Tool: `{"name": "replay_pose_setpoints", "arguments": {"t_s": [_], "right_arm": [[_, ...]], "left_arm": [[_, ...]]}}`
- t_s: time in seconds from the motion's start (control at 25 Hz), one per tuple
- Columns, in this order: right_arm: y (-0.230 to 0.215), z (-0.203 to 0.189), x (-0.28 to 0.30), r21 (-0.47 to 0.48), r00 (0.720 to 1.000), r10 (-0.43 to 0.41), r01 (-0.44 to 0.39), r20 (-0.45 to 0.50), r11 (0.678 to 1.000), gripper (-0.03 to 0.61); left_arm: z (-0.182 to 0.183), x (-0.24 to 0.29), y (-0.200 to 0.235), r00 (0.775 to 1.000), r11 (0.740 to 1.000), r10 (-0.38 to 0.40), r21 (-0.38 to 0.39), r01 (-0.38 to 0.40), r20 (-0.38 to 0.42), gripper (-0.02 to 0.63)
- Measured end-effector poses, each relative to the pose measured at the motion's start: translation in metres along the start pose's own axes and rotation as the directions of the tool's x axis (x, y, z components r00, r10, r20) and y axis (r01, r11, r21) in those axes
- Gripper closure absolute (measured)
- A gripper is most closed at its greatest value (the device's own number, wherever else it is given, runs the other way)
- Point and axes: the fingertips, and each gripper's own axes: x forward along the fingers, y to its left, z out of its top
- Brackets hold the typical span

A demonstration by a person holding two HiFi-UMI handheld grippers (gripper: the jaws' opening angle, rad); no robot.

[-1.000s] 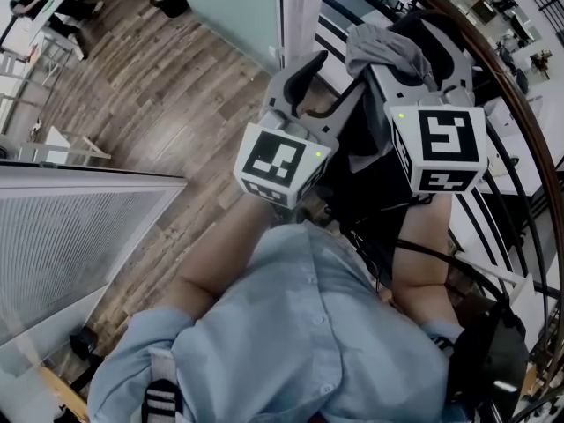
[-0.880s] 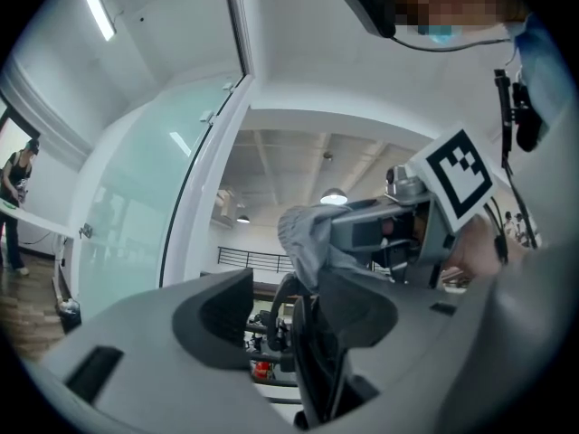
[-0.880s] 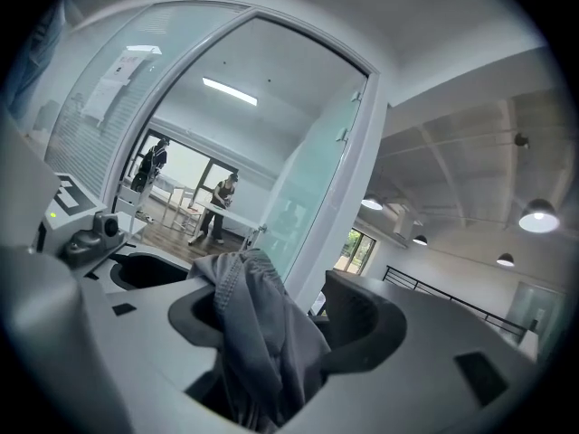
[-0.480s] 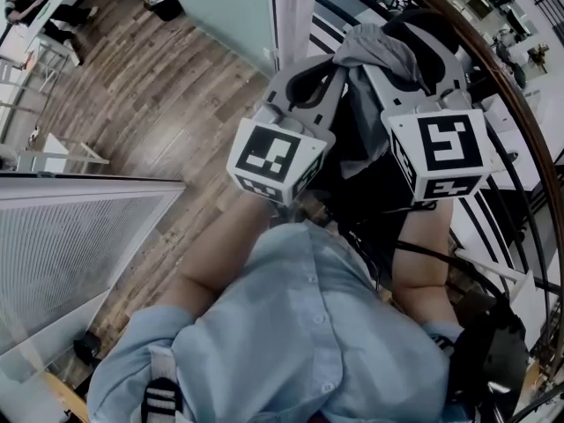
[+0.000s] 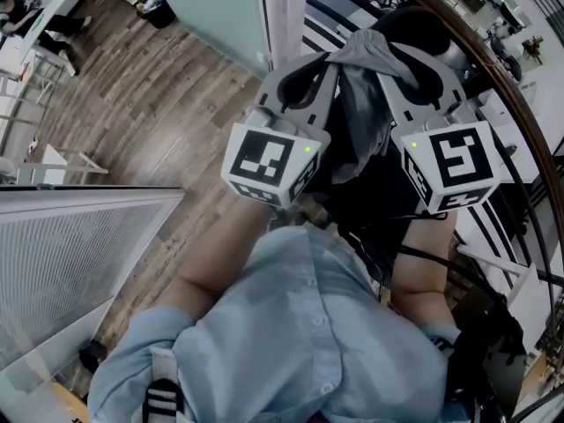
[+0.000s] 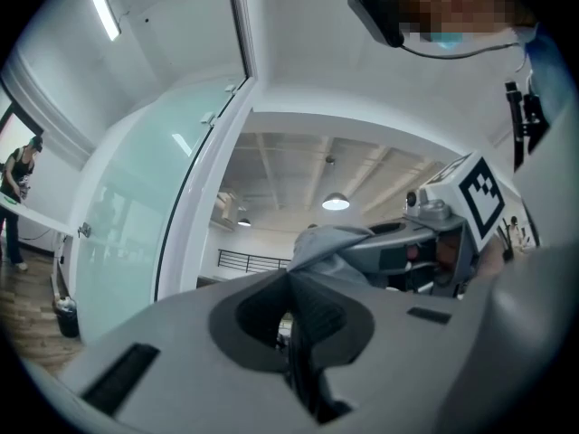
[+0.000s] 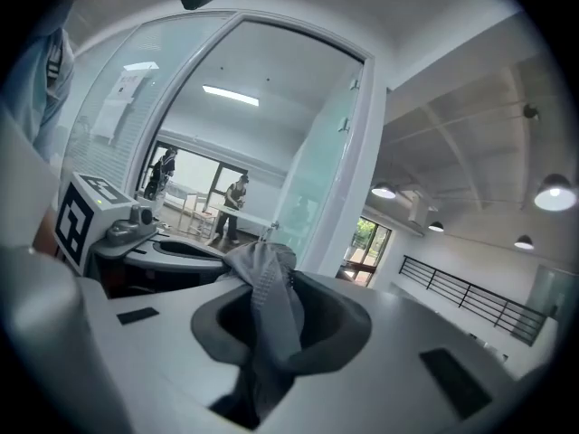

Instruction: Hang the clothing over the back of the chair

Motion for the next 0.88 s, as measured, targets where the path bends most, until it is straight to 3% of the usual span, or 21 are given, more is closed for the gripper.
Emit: {"name": "replay_pose_setpoints", "arguments": {"t_s": [0.12, 0.32, 0.68, 0.8, 0.88], "right_arm": [[-0.010, 0.005, 0.001, -0.002, 0.998, -0.062, 0.062, 0.030, 0.998, 0.525], [-0.027, 0.028, 0.019, -0.013, 0.995, -0.077, 0.078, 0.061, 0.997, 0.526], [-0.059, 0.117, 0.058, -0.049, 0.987, -0.053, 0.061, 0.155, 0.997, 0.526], [-0.046, 0.083, 0.081, -0.064, 0.999, -0.019, 0.021, 0.036, 0.998, 0.500], [-0.025, 0.040, 0.087, -0.082, 0.994, 0.038, -0.046, -0.100, 0.996, 0.398]], "left_arm": [[0.006, 0.002, -0.001, 1.000, 1.000, -0.009, 0.023, 0.009, 0.018, 0.600], [0.020, 0.016, 0.011, 0.999, 0.999, -0.009, 0.039, 0.008, 0.031, 0.600], [0.103, 0.038, 0.059, 0.992, 0.995, 0.068, 0.065, -0.076, 0.105, 0.600], [0.080, 0.040, 0.074, 0.993, 0.993, 0.110, 0.038, -0.112, 0.051, 0.600], [0.038, 0.033, 0.078, 0.990, 0.991, 0.131, 0.020, -0.130, -0.042, 0.600]]}}
